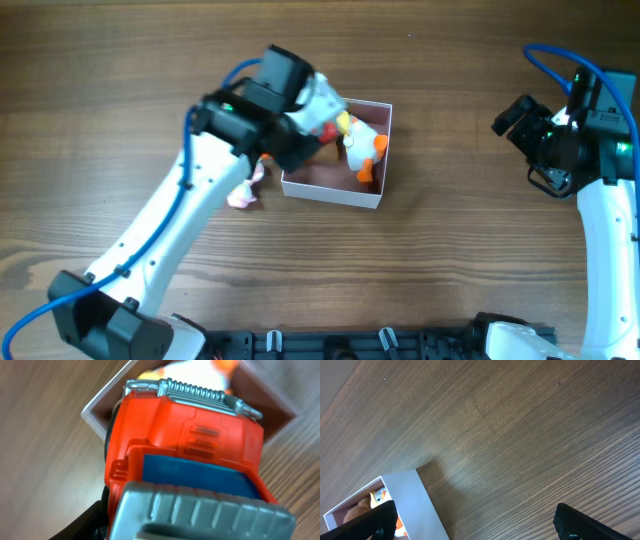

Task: Pack container
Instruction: 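Lower the fire truck into the box front and open the left gripper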

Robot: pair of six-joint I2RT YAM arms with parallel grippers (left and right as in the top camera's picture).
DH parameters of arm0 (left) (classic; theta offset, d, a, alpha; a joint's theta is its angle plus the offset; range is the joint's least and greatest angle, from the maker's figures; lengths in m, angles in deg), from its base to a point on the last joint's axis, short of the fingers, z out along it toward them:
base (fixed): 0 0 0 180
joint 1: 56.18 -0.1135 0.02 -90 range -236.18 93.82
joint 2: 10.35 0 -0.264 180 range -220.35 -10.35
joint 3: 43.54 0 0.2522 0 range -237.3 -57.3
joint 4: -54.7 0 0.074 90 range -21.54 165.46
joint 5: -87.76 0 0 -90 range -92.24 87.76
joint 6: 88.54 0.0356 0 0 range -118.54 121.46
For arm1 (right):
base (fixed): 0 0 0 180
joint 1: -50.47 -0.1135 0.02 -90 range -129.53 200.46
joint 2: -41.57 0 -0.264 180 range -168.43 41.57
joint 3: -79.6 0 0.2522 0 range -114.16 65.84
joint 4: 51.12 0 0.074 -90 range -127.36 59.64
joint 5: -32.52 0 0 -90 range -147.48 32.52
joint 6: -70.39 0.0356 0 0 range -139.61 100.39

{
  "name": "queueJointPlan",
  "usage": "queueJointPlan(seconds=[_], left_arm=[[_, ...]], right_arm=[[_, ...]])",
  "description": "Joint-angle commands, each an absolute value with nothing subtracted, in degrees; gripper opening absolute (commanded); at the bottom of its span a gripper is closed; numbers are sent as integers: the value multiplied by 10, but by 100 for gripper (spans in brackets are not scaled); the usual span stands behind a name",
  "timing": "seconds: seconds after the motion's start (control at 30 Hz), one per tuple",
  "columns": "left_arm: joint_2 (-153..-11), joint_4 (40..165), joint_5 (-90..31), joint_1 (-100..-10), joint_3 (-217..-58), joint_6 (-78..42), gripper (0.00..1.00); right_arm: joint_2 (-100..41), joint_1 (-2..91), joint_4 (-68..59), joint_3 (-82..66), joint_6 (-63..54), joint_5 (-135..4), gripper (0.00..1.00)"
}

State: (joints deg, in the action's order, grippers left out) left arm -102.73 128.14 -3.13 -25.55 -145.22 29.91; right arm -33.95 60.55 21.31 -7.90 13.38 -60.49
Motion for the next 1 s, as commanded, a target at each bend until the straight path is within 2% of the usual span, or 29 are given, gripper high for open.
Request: queueJointPlan(seconds=[0.0,0.17,0.3,0.43,0.47,0.5,0.53,0.77,0.97], left_arm=[[-1060,1262,-37,-230,-1439,425,4],[-1122,1263,-43,-231,-1435,445,9],[-1172,1271,-43,-231,-1435,437,5],[-1194,1281,-43,-231,-1435,428,13],[-1195,1286,-43,-231,-1435,427,21],[-1194,1289,-43,-231,-1436,426,97],[-1193,1293,-40,-231,-1436,426,100],[-1168,1306,-36,-231,-1436,411,100],[-1097,1308,3,-231,-1445,319,100]], right_arm=[[-341,607,212,-83,140,-612,100],[-341,607,212,-83,139,-612,99],[-341,607,212,-83,139,-612,100],[-341,607,212,-83,139,-612,100],[-341,607,212,-83,139,-612,100],[-341,607,212,-83,139,-612,99],[-341,607,212,-83,139,-612,100],[-341,607,212,-83,140,-612,100],[-341,607,211,-83,140,-612,100]])
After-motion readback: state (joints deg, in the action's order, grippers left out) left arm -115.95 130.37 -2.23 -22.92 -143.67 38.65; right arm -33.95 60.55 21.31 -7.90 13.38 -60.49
